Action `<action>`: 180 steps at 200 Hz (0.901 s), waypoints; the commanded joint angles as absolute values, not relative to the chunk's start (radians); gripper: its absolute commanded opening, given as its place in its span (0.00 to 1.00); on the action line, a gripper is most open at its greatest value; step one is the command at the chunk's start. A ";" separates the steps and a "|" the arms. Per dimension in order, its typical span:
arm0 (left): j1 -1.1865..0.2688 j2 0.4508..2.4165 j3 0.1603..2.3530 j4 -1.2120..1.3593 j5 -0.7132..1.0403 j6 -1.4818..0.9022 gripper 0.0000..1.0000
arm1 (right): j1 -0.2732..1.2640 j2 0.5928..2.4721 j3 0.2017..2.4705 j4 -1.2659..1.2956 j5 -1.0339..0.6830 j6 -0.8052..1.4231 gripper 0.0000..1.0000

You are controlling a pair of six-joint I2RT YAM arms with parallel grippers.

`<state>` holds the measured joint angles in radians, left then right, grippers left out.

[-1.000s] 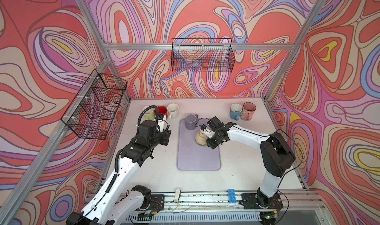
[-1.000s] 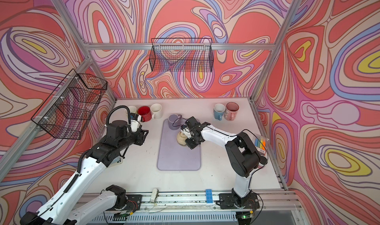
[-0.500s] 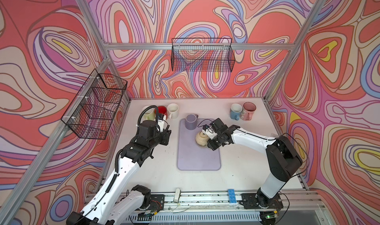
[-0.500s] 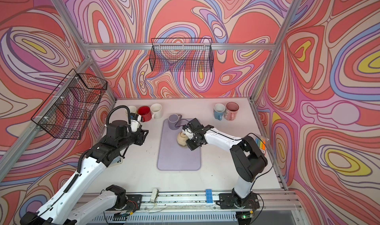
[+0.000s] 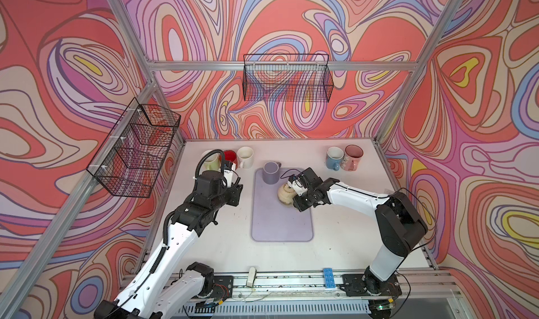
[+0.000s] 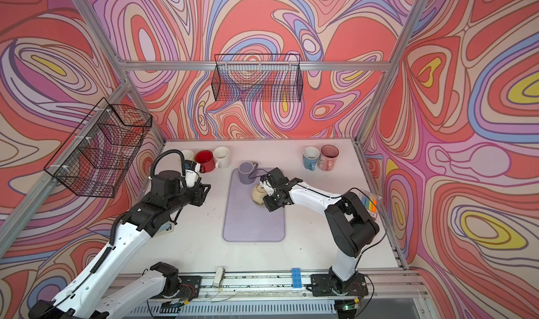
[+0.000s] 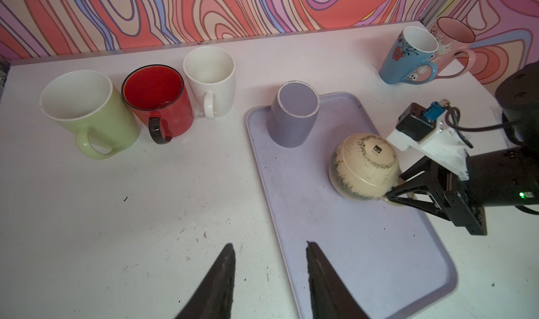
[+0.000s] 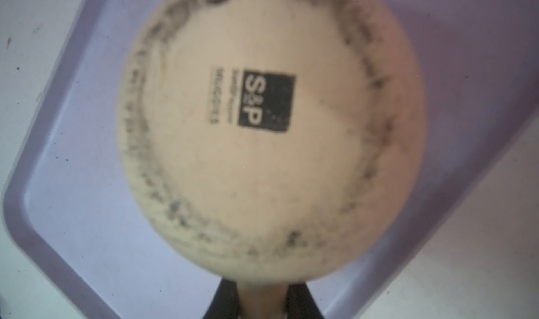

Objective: Turn the mug right side up

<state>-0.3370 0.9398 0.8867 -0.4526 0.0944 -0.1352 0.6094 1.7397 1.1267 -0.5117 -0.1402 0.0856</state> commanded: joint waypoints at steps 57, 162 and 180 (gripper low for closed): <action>-0.338 0.935 0.904 -0.456 0.115 -0.153 0.43 | 0.661 1.757 1.124 -0.383 -0.012 0.338 0.19; -0.343 0.937 0.913 -0.467 0.122 -0.174 0.43 | 0.783 1.833 1.236 -0.400 0.089 0.690 0.39; -0.369 0.938 0.922 -0.472 0.101 -0.190 0.43 | 0.782 1.780 1.239 -0.412 0.106 0.689 0.45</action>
